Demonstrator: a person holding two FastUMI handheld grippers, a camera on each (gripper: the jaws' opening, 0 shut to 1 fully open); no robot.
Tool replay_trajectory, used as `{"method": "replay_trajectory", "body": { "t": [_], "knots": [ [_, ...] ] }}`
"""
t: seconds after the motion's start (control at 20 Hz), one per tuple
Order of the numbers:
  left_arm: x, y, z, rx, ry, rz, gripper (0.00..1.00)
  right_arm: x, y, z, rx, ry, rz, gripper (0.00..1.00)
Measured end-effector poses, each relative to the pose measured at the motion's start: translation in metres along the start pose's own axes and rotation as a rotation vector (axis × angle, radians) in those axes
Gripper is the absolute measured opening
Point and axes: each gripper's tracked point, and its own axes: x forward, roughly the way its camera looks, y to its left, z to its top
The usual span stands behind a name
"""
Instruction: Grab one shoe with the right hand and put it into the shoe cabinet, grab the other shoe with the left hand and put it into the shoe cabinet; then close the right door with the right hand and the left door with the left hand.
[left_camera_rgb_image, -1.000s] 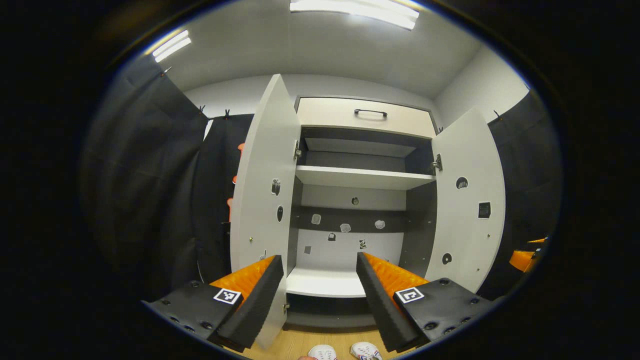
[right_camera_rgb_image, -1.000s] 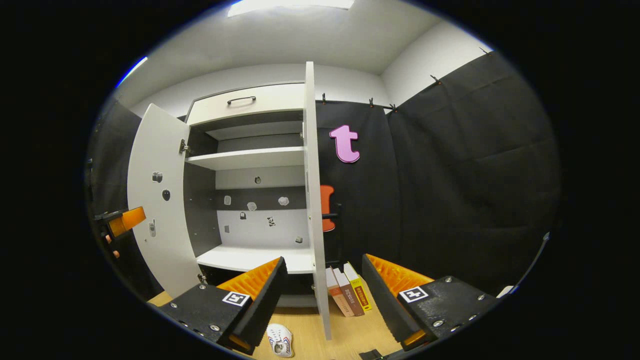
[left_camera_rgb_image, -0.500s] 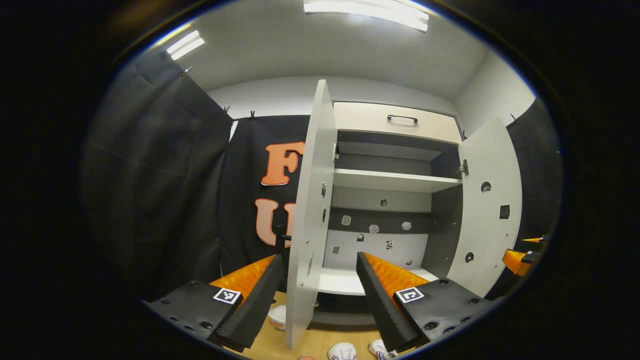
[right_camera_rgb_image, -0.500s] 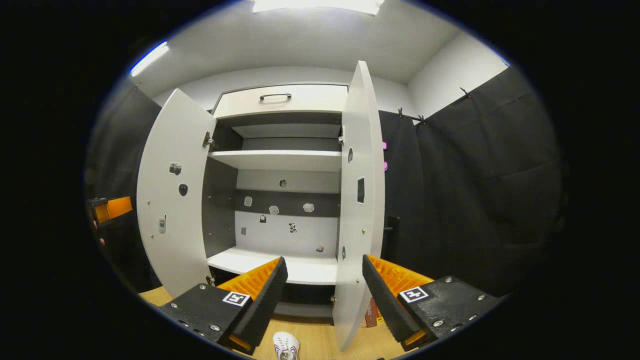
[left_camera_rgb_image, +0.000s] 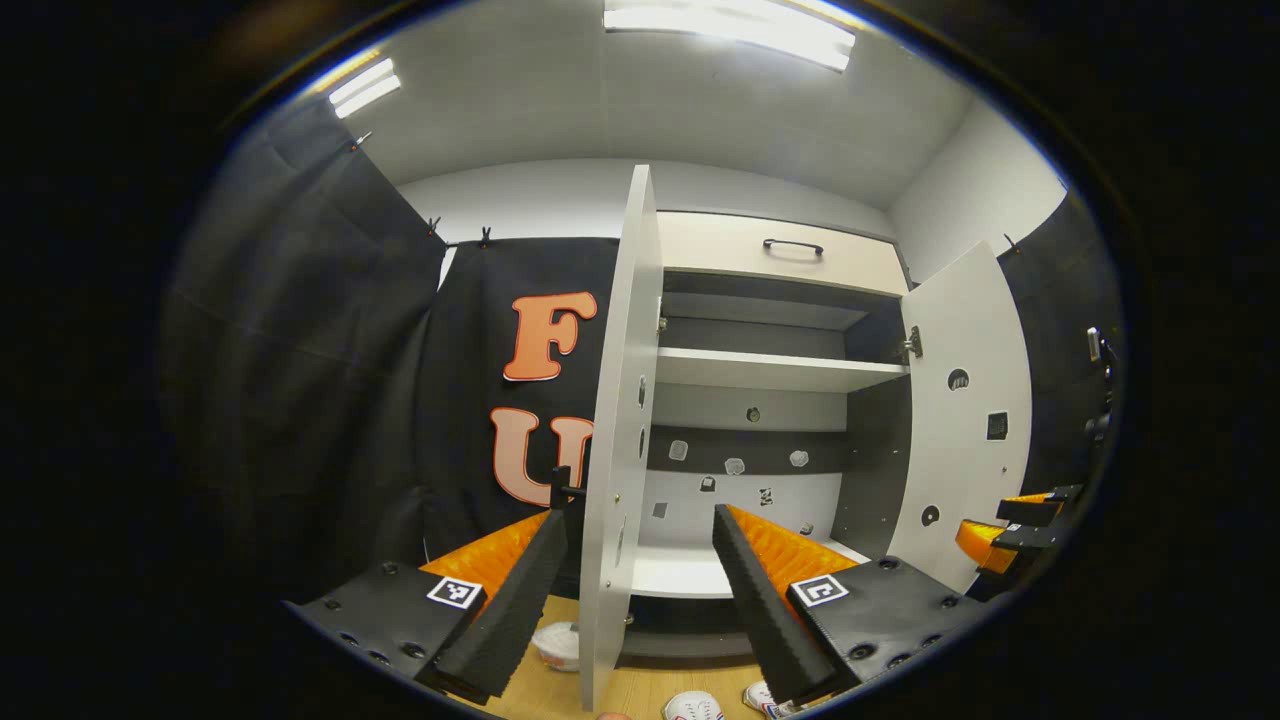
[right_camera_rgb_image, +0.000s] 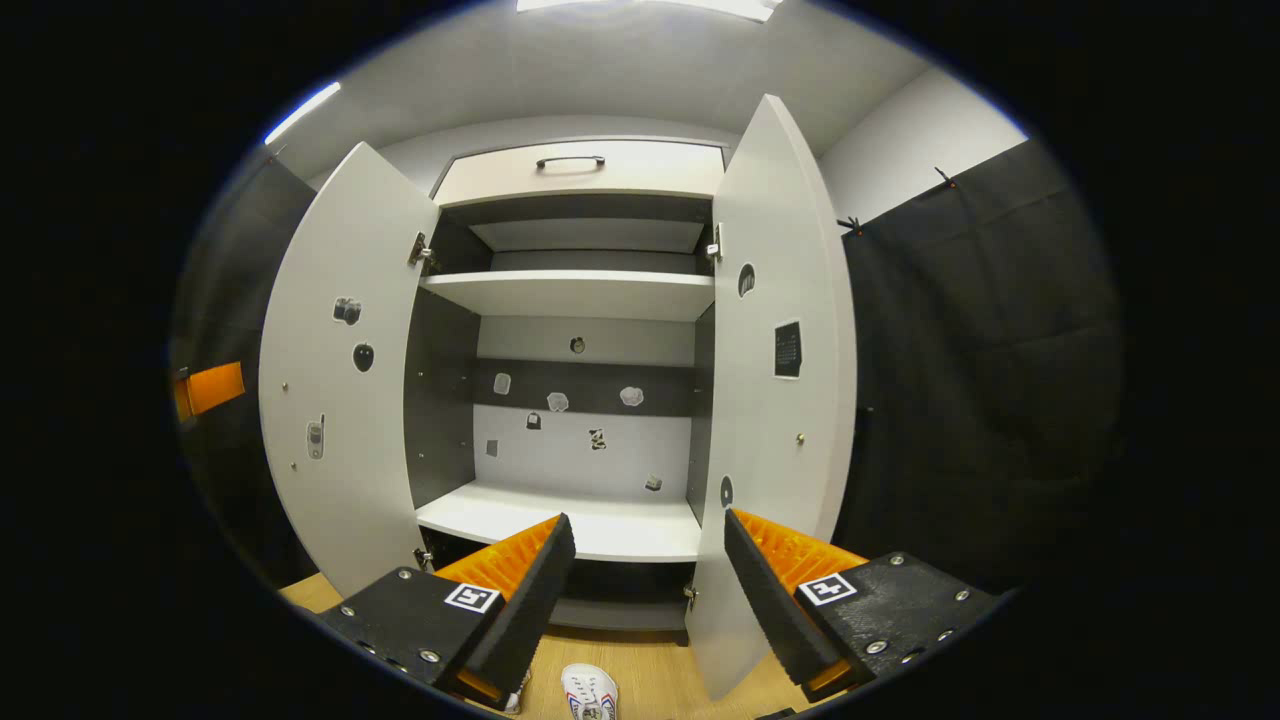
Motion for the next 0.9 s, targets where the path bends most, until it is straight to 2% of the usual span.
{"method": "replay_trajectory", "body": {
  "t": [0.15,0.25,0.35,0.45,0.6,0.65,0.7,0.75,0.9],
  "knots": [
    [0.003,0.004,-0.005,-0.008,0.005,-0.004,0.96,0.008,0.012,-0.044,-0.026,0.065,0.015,0.93],
    [0.004,0.005,-0.005,-0.016,0.0,0.0,0.96,0.015,0.017,-0.088,-0.042,0.139,0.031,0.93],
    [0.003,0.006,-0.008,-0.013,0.006,0.007,0.96,0.015,0.022,-0.149,-0.046,0.272,0.049,0.93],
    [0.001,0.009,-0.011,-0.01,0.011,0.012,0.96,0.011,0.034,-0.212,-0.008,0.407,0.101,0.93],
    [-0.005,0.011,-0.015,-0.011,0.016,0.011,0.96,0.006,0.039,-0.311,0.012,0.594,0.114,0.92],
    [-0.006,0.014,-0.016,-0.005,0.017,0.017,0.94,0.003,0.038,-0.338,0.003,0.649,0.109,0.9],
    [-0.008,0.015,-0.017,0.004,0.02,0.023,0.96,0.001,0.038,-0.361,0.0,0.698,0.106,0.89],
    [-0.009,0.016,-0.019,0.011,0.022,0.028,0.94,-0.001,0.037,-0.383,-0.006,0.731,0.103,0.87],
    [-0.011,0.016,-0.023,0.021,0.033,0.03,0.94,-0.009,0.035,-0.428,-0.027,0.838,0.095,0.77]
  ]
}}
